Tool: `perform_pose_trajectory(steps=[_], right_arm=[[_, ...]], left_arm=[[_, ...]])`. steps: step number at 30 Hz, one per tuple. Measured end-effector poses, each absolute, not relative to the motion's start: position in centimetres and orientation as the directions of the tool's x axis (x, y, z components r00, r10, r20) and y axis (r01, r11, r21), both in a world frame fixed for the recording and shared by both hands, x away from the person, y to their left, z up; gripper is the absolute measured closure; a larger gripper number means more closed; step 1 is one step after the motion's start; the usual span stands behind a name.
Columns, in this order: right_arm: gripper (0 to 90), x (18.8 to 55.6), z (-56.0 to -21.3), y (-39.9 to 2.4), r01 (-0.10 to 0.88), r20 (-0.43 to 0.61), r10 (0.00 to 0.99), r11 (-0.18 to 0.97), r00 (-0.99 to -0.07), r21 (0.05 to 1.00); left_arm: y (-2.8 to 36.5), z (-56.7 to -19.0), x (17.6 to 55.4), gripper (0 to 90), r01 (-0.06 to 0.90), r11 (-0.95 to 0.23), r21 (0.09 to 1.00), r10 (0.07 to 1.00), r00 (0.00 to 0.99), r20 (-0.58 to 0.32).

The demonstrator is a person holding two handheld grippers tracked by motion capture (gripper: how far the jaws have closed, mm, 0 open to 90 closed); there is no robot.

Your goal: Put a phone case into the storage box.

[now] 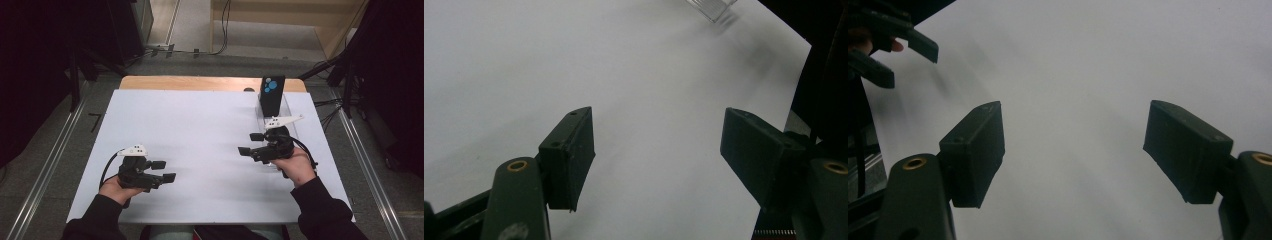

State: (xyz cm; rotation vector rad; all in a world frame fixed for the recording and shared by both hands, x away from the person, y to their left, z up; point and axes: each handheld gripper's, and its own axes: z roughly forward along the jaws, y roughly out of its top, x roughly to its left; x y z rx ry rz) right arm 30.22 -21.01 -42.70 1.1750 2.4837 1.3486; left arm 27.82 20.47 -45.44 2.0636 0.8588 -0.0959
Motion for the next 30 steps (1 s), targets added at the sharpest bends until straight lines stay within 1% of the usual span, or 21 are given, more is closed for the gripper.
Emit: perform_pose_trajectory(steps=[17, 30], right_arm=[[22.1, 27.4, -44.7, -22.3, 0.601, 0.286, 0.645, 0.340, -0.709, 0.723], [21.7, 25.4, -45.8, -23.4, 0.620, 0.288, 0.655, 0.353, -0.699, 0.701]], left_arm=[[20.4, -45.5, 27.2, 30.1, 0.595, -0.384, 0.706, 0.522, 0.771, -0.365], [20.4, -45.5, 26.5, 30.0, 0.591, -0.393, 0.705, 0.510, 0.778, -0.367]])
